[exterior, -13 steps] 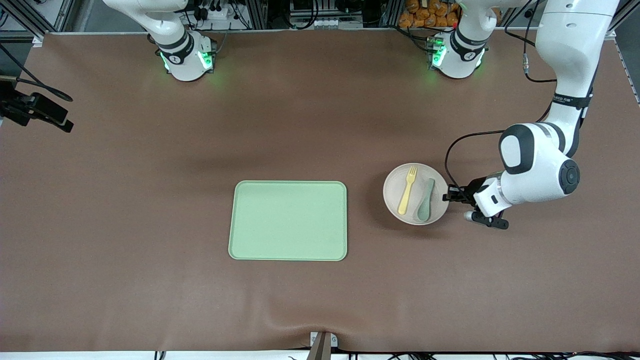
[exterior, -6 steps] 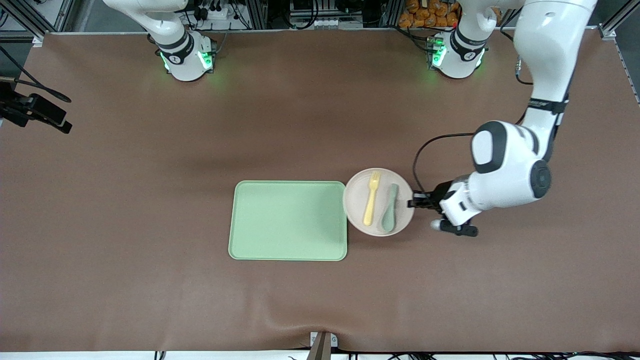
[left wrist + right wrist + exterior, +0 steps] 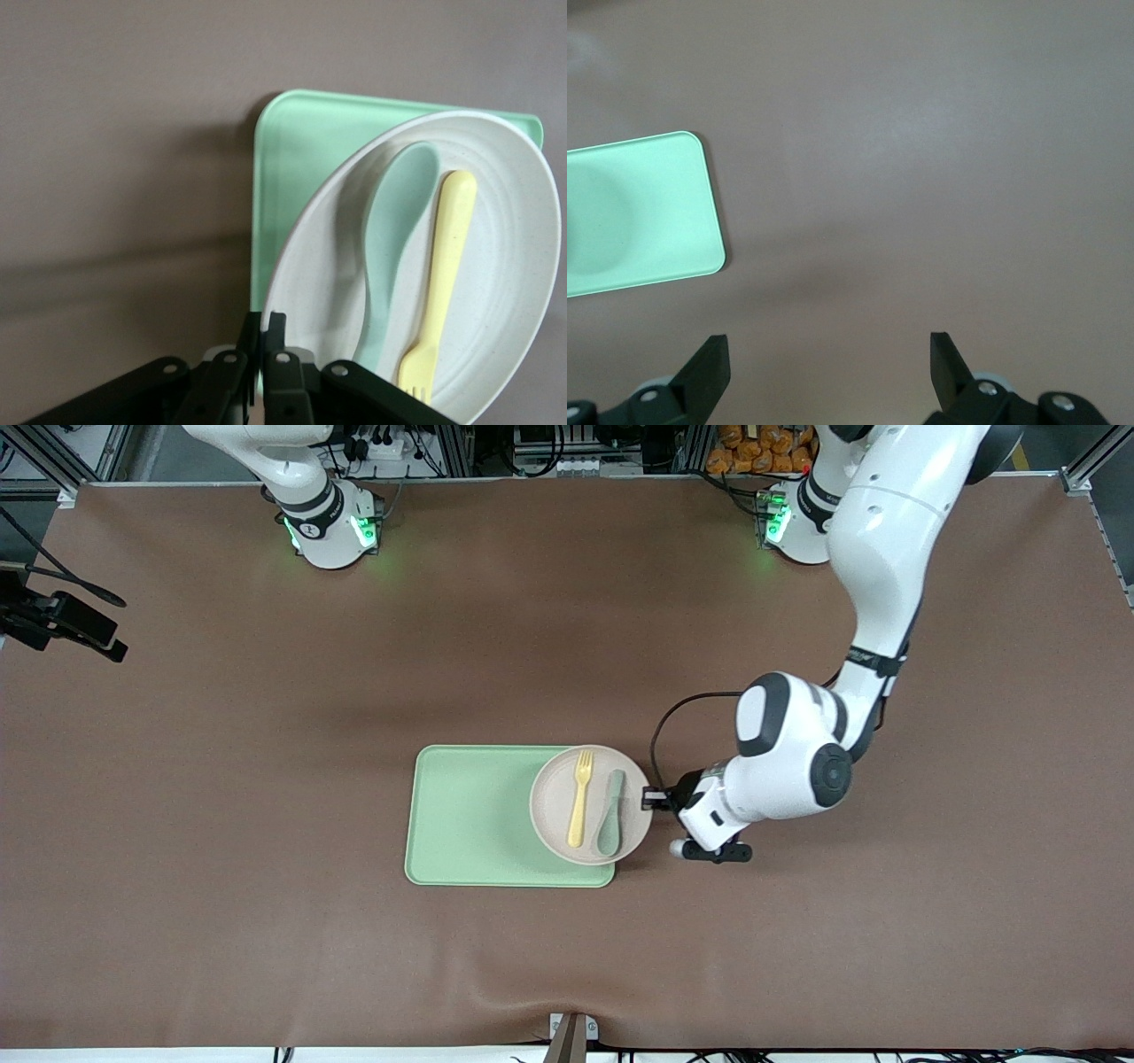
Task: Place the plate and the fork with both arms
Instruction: 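Slide the white plate with the left gripper onto the green tray, then release the plate and raise the left gripper while the right gripper approaches, then lower the right gripper and grasp the yellow fork's handle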
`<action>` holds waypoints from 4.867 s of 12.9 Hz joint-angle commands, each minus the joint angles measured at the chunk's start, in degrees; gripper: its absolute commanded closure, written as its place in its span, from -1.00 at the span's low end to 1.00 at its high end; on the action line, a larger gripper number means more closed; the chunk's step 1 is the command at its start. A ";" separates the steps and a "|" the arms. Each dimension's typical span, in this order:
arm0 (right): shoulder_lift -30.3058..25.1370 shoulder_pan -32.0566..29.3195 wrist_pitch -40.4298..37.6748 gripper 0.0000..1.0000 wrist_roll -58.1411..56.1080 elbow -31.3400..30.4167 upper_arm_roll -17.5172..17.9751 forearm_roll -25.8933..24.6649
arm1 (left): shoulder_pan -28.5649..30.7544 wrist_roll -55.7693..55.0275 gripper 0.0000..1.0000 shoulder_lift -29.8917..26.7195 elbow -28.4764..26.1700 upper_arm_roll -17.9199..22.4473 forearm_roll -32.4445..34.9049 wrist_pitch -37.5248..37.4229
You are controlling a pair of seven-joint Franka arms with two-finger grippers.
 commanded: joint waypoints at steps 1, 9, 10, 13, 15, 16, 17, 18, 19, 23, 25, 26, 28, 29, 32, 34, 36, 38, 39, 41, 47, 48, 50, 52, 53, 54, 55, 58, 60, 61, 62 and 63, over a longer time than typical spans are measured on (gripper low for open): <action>0.21 -0.80 0.12 -1.00 -0.10 0.27 0.54 0.73 | -3.18 -3.52 1.00 4.85 3.48 0.87 -0.50 5.11; 1.52 -0.89 -0.15 -1.00 0.43 0.18 0.45 0.64 | -10.22 -13.47 1.00 8.99 4.36 3.33 -0.41 9.00; 2.40 -0.80 0.12 -1.00 0.00 0.18 0.45 0.56 | -10.31 -13.56 1.00 9.52 4.36 3.33 -0.41 9.43; 7.66 -0.10 0.21 -1.00 -0.36 0.62 0.62 -0.06 | -11.18 -13.65 1.00 10.40 4.45 3.33 -0.50 12.07; 9.00 0.16 0.21 -1.00 -0.27 1.41 0.71 0.55 | -11.28 -13.91 1.00 10.49 4.36 3.33 -0.50 12.25; 9.96 0.25 0.12 -1.00 -0.18 1.41 0.80 0.64 | -11.19 -14.09 0.54 10.40 4.36 3.33 -0.50 12.25; 10.23 0.69 0.12 -1.00 -0.18 1.41 0.89 0.73 | -11.19 -15.39 -0.13 10.05 4.36 3.33 -0.50 12.25; 10.49 2.00 0.12 -1.00 -0.01 1.41 0.89 0.73 | -11.28 -16.62 -0.99 9.70 4.28 3.59 -0.07 12.34; 11.02 3.23 0.21 -1.00 -0.01 1.50 0.89 0.73 | -11.36 -16.98 -1.00 9.26 4.36 3.77 0.03 12.34; 14.79 6.92 3.10 -1.00 1.39 2.90 0.80 4.76 | -10.31 -17.78 -1.00 3.13 3.84 3.86 0.46 10.50; 16.81 7.98 6.08 -1.00 1.57 3.61 0.98 8.18 | -8.65 -18.83 -1.00 -1.96 3.66 5.25 1.08 3.68; 18.13 9.55 7.49 -1.00 1.57 3.70 0.89 9.16 | -7.68 -19.18 -1.00 -4.78 3.31 6.31 2.21 -0.37; 20.59 13.76 12.14 -1.00 1.92 4.31 0.80 8.38 | -5.40 -21.11 -1.00 -10.14 2.87 6.84 5.72 -6.70; 21.91 15.18 14.16 -1.00 3.93 4.31 0.89 8.12 | -3.65 -22.08 -1.00 -12.60 2.96 6.84 6.96 -9.95; 28.05 21.15 22.67 -1.00 10.79 5.71 0.80 8.11 | 1.98 -22.18 -1.00 -20.51 2.78 6.93 11.69 -20.06; 34.19 24.32 24.03 -1.00 16.22 11.66 0.71 8.11 | 4.80 -21.74 -1.00 -25.09 2.78 6.84 17.05 -26.22; 39.30 26.78 24.29 -1.00 19.23 16.77 0.62 5.41 | 6.56 -21.65 -1.00 -29.04 2.78 6.84 20.84 -30.79; 42.30 28.72 26.47 -1.00 21.34 18.02 0.62 3.64 | 8.93 -21.30 -1.00 -32.21 2.78 6.84 22.17 -36.24; 43.53 29.51 27.97 -0.95 21.87 18.02 0.62 3.54 | 9.90 -20.95 -1.00 -33.36 2.70 6.84 22.87 -37.92; 46.08 31.18 31.65 -0.79 22.05 18.02 0.45 3.37 | 11.04 -16.31 -1.00 -35.73 1.65 6.58 26.29 -40.57; 51.97 33.82 37.73 -0.52 22.05 18.02 0.45 -0.85 | 22.39 -7.41 -1.00 -42.07 -4.60 -1.68 26.65 -40.40; 52.94 34.43 38.35 -0.44 22.31 18.02 0.45 -1.46 | 21.52 -6.80 -1.00 -42.24 -4.69 -0.72 27.88 -40.40; 53.91 35.58 39.49 -0.36 25.20 17.94 0.36 -3.04 | 18.27 -5.83 -1.00 -43.03 -5.74 2.60 28.59 -40.31; 55.14 35.76 39.93 -0.28 25.57 18.02 0.36 -3.31 | 17.37 -5.21 -1.00 -43.04 -5.57 3.33 28.76 -40.48; 55.40 35.85 40.28 -0.22 25.57 17.94 0.36 -3.31 | 17.55 -4.95 -1.00 -43.04 -5.57 3.41 28.77 -40.57; 55.41 35.93 40.29 -0.21 25.57 17.85 0.36 -3.31 | 17.55 -4.95 -1.00 -43.04 -5.57 3.42 28.77 -40.75; 55.41 36.11 40.29 -0.13 25.57 17.76 0.36 -3.40 | 17.55 -4.86 -1.00 -42.95 -5.57 3.33 28.77 -40.84; 55.93 36.37 40.29 -0.06 25.74 17.76 0.36 -3.31 | 17.46 -4.95 -1.00 -42.86 -5.22 3.33 28.77 -41.97; 56.11 37.08 40.29 -0.01 25.92 17.67 0.36 -3.31 | 17.38 -5.04 -1.00 -42.51 -5.22 3.15 28.77 -41.98; 56.28 37.08 40.37 0.00 25.92 17.67 0.36 -3.31 | 17.38 -5.12 -1.00 -42.33 -5.22 3.15 28.68 -41.89; 56.37 37.08 40.37 0.08 26.09 17.67 0.36 -3.31 | 17.38 -5.12 -1.00 -42.25 -5.13 3.15 28.68 -41.89; 56.46 37.08 40.37 0.15 26.27 17.76 0.36 -3.31 | 17.38 -4.95 -1.00 -42.16 -4.95 3.06 28.50 -41.80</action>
